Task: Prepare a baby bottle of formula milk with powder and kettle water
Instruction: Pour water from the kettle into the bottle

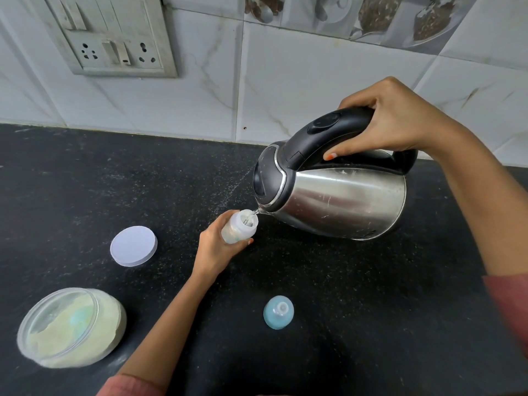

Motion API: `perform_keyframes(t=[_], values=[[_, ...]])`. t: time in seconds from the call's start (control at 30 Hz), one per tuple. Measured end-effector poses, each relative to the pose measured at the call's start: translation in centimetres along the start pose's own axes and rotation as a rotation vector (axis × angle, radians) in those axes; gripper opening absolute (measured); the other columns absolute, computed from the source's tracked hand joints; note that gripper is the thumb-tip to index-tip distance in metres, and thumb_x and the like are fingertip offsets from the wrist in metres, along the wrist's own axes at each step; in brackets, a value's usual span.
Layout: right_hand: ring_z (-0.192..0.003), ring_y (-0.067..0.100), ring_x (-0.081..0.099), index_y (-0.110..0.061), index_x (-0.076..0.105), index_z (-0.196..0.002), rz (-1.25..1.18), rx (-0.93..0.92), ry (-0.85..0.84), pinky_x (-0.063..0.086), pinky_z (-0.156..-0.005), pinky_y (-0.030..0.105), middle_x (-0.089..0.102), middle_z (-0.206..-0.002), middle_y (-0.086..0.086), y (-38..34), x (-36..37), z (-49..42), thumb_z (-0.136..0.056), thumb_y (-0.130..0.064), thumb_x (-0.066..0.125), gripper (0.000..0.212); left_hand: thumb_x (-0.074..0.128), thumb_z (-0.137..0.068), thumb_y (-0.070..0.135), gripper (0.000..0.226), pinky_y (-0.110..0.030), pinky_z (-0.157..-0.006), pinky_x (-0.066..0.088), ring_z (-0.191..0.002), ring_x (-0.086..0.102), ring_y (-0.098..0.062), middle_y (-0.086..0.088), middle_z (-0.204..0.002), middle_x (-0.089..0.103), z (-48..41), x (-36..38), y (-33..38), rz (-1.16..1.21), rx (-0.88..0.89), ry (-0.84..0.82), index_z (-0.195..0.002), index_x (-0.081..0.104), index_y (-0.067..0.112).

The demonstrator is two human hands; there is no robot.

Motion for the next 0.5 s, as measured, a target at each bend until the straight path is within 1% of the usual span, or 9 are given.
perform_keyframes(t=[0.2,0.37,0.5], values=[[-0.068,0.021,0.058,-0.011,0.067,-0.076,-0.01,0.006,-0.005,0.043,-0.061,0.032,0.066,-0.069,0.011,-0.06,-0.01,-0.02,-0.057,-0.034,0.079,0.033,0.081,-0.065,0.011,0.058,0.004,-0.075,0.033,-0.105,0.048,-0.004,0.015,-0.11,0.056,0.05,0.07,-0.21,0.0,-0.009,0.0,-0.115,0.054,0.025],[-0.068,0.021,0.058,-0.007,0.068,-0.079,0.002,0.003,-0.011,0.046,-0.063,0.036,0.066,-0.071,0.013,-0.23,-0.12,-0.06,-0.057,-0.036,0.078,0.038,0.081,-0.065,0.01,0.057,0.005,-0.074,0.034,-0.103,0.049,-0.005,0.013,-0.108,0.057,0.07,0.03,-0.2,0.003,-0.007,0.004,-0.114,0.054,0.025],[-0.066,0.019,0.058,-0.009,0.068,-0.079,-0.004,0.007,-0.019,0.044,-0.061,0.033,0.066,-0.071,0.011,-0.41,-0.24,-0.09,-0.056,-0.038,0.077,0.039,0.081,-0.065,0.009,0.057,0.006,-0.073,0.032,-0.101,0.049,-0.005,0.013,-0.107,0.057,0.08,0.08,-0.05,0.007,-0.01,0.005,-0.115,0.055,0.023]])
Point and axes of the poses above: each hand's wrist, its own z-axis away from the middle knuckle, its own x-axis out of the palm, y = z × x, the point moved 1 cm from there along -z, towards the middle knuckle
